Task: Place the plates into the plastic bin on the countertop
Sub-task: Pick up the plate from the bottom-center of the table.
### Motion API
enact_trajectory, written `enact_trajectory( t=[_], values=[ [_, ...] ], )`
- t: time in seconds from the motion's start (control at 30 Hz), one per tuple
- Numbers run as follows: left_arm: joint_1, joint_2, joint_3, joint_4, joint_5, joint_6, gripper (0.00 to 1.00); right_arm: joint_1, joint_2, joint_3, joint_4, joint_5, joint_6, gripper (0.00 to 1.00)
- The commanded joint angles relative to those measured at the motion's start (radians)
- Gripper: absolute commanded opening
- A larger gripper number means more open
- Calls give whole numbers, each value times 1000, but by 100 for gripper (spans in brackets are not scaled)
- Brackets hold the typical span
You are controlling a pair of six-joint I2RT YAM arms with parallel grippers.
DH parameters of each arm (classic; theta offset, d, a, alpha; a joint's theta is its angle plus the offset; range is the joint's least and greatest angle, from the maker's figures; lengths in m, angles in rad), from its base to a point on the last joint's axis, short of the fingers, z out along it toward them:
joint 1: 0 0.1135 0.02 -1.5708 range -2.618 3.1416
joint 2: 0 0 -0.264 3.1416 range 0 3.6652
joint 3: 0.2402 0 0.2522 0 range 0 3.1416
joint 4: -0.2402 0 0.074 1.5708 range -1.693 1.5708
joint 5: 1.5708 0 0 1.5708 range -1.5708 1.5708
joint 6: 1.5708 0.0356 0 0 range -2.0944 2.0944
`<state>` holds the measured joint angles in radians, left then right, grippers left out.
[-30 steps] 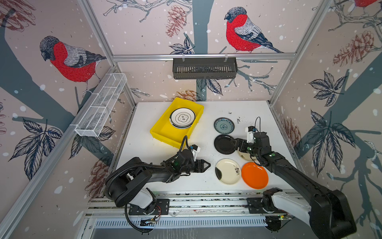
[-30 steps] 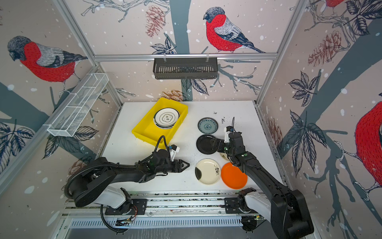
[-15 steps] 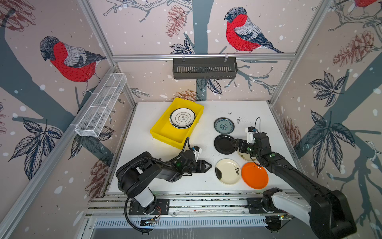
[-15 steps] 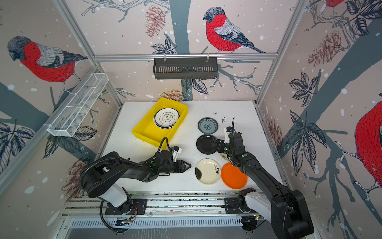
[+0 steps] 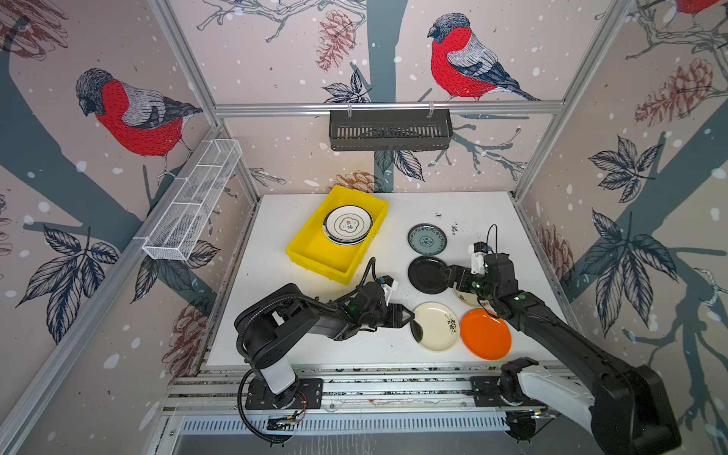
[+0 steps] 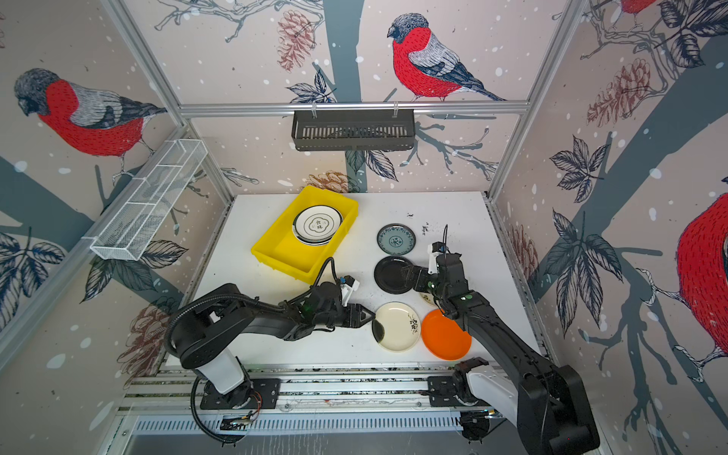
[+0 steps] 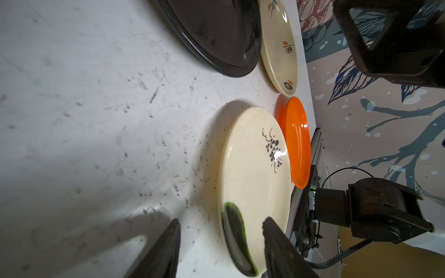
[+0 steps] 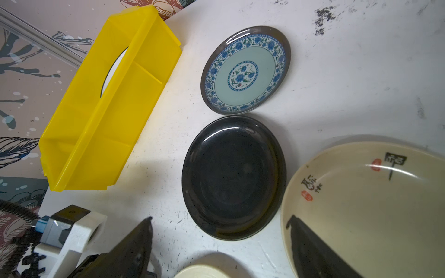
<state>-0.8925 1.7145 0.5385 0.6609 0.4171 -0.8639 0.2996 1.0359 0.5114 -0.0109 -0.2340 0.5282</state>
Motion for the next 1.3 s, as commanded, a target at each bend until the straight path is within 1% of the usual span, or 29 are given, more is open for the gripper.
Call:
enact_trajectory(
  t=[0.0,0.1,0.23,0.27,0.7,0.83,1.0,1.27],
  values=[
    [-9,27,14,12,14,-4,55,-1,-15,4,2,6,9,89],
    [-14,55,20,36,32,-14,54,-3,-19,4,-5,10,9,89],
    [-14,84,37,40,49,-20,45,-3,-16,4,-8,11,10,89],
    [-14,87,39,40,54,-20,44,-4,-17,4,-8,11,10,89],
    [-26,122,76,15,70,-11,43,-7,-15,3,-9,12,10,89],
    [-25,136,89,5,75,-9,39,-7,-17,3,-9,9,12,89],
    [-25,146,101,-7,79,-7,38,-7,-17,1,-8,8,12,89],
    [-25,158,118,-33,73,-3,32,-6,-16,1,-8,9,15,89]
  ],
)
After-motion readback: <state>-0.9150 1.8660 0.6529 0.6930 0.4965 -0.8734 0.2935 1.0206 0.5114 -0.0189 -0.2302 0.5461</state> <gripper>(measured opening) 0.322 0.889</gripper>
